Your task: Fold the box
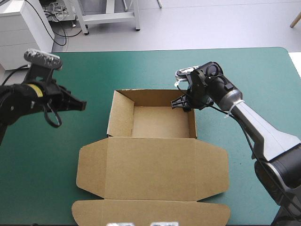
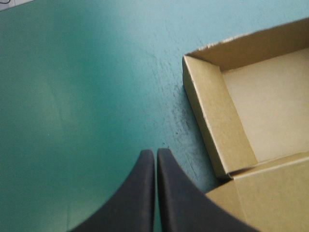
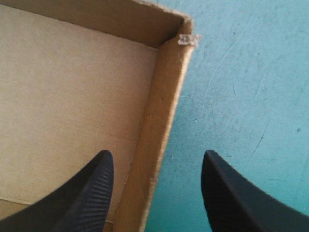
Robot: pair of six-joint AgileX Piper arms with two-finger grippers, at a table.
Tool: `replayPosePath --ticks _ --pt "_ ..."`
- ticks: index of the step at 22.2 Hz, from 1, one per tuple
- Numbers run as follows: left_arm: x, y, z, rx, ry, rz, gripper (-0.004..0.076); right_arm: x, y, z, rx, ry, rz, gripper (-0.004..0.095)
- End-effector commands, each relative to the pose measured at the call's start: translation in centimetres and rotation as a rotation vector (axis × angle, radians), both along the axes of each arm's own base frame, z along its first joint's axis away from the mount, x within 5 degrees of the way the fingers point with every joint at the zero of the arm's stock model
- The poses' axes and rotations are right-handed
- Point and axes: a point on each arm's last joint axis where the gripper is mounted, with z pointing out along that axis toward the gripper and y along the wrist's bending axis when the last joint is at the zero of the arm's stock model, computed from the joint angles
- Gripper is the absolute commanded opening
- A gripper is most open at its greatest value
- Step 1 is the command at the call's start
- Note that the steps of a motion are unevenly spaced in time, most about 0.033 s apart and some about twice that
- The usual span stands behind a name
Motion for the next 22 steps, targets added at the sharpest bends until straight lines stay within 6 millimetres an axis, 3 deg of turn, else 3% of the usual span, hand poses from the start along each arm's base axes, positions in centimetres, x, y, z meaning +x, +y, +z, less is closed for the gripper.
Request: replayPosePath --ticks 1,5,9,13,16,19,22 --pt "-3.0 0.9 -0.5 -0.035 -0.12 -0.013 -0.0008 -0.1 0.0 1.2 0.019 -0.054 0.004 0.0504" --pt "-6.9 2.1 -4.9 -0.03 -0.088 -0.025 -0.0008 0.7 0.5 -0.7 0.011 -0.005 0.003 0.0417" --pt "-10.5 2.5 -11.1 -0.116 -0.038 -0.056 -0.0008 1.3 0.9 -2.2 0.014 0.034 -0.043 0.0276" --pt "-12.9 3.1 -16.4 -0.128 0.001 -0.057 -0.0008 1.2 1.1 -2.3 0.042 0.051 -0.045 -0.0019" --pt "-13.8 3.4 -18.2 -0.127 0.005 -0.056 -0.0008 1.2 1.1 -2.3 0.042 0.049 -0.045 -0.002" --pt "-14.3 3.6 -17.8 -0.141 -0.041 -0.059 -0.0008 1.6 0.5 -1.9 0.062 0.046 -0.066 -0.002" --pt "-14.5 3.7 -17.8 -0.143 -0.046 -0.059 -0.0008 2.6 -1.4 -1.0 0.115 0.034 -0.117 -0.002"
